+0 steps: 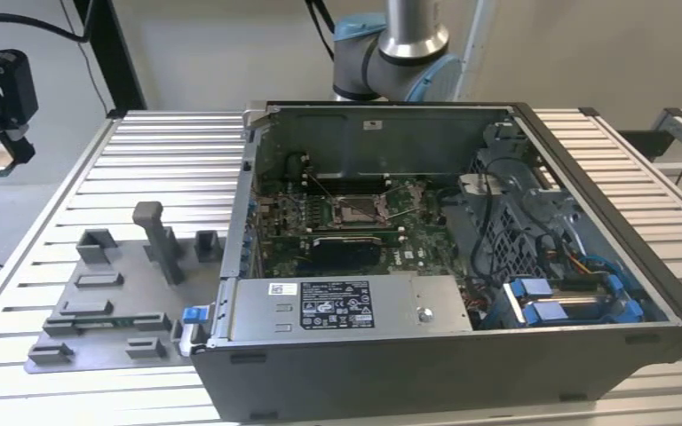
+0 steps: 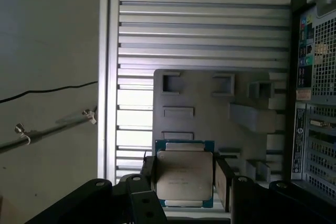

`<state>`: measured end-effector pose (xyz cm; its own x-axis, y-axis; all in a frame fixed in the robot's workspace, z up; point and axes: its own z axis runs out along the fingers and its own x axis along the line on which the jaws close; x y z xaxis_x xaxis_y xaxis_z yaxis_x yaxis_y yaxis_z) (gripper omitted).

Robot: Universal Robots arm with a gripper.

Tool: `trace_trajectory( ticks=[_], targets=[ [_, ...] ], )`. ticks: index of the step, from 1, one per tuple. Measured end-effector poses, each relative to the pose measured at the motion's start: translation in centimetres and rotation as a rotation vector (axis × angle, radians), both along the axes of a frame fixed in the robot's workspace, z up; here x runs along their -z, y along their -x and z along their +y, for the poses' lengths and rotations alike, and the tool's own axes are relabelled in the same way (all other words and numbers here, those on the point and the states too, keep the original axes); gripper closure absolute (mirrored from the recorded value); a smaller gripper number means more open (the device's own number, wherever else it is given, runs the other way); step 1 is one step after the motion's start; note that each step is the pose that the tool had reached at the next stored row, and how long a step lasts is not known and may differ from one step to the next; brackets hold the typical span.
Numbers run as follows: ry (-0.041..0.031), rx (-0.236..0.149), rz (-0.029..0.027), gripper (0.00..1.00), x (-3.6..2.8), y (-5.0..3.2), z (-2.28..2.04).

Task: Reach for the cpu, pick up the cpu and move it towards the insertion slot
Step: 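Pick up the cpu and move it towards the insertion slot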

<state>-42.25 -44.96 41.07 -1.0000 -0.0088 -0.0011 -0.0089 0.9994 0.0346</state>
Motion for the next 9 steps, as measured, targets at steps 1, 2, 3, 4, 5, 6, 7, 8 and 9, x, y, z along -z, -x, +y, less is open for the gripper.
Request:
trace_trajectory(
  ticks=[1,2,3,4,5,6,7,8,9],
  targets=[
    [0.0000,0.000,-0.0001,1.00,0.00,0.00,0.00],
    [0.0000,0.000,-0.0003,1.00,0.00,0.00,0.00],
    [-0.0001,0.000,-0.0004,1.00,0.01,0.00,0.01],
    [-0.0001,0.000,-0.0004,1.00,0.01,-0.04,0.01],
    [0.0000,0.000,-0.0003,1.00,0.00,-0.11,0.00],
    [0.0000,0.000,-0.0002,1.00,0.00,-0.21,0.00],
    [0.0000,0.000,-0.0002,1.00,0.00,-0.32,0.00],
    [-0.0001,0.000,-0.0003,1.00,0.01,-0.46,0.00],
    [-0.0001,0.000,-0.0003,1.00,0.00,-0.64,0.00]
  ],
)
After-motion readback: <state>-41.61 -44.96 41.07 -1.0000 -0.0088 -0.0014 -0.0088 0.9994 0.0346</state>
